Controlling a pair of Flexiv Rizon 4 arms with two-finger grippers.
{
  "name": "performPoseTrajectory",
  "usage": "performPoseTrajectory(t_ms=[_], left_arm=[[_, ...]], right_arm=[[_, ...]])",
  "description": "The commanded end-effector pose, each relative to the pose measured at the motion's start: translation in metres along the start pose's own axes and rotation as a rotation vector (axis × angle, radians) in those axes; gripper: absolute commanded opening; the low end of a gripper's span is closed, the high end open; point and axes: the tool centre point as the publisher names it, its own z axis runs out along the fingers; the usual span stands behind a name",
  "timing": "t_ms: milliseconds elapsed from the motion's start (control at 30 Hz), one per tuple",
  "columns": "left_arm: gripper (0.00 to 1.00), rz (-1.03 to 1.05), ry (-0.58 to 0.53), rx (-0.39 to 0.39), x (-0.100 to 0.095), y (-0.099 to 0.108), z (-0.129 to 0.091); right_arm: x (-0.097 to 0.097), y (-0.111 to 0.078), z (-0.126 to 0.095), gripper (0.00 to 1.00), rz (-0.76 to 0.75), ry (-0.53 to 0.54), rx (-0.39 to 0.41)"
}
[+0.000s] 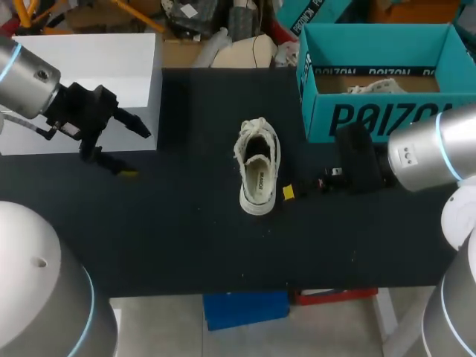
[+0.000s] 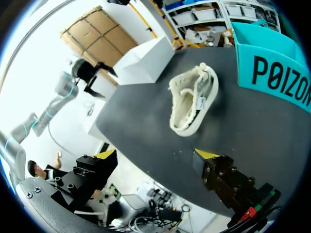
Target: Take the shoe out of the shoebox, open the shoe tongue, remove and reinsert the insole, then place the shoe into the shoebox
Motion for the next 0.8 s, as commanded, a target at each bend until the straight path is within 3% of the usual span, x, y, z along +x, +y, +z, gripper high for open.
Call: performPoseTrajectory(t_ms=[33,400,567,800], left_arm=[[1.00,0.004,-0.228,0.001,0.002,0.000,0.004],[1.00,0.002,-0.223,0.004,0.000,0.000,0.005],[1.00,0.002,-0.223,0.004,0.000,0.000,0.005],[1.00,0.002,-0.223,0.004,0.000,0.000,0.005]], right_arm=[[0.001,0.000,0.001,1.00,0.001,-0.003,0.000],[0.001,0.000,0.001,1.00,0.001,-0.003,0.000],[0.000,0.033,0.007,1.00,-0.071,-0.202,0.160],[-0.010,0.071,0.028,1.00,0.050,-0.471,0.348]])
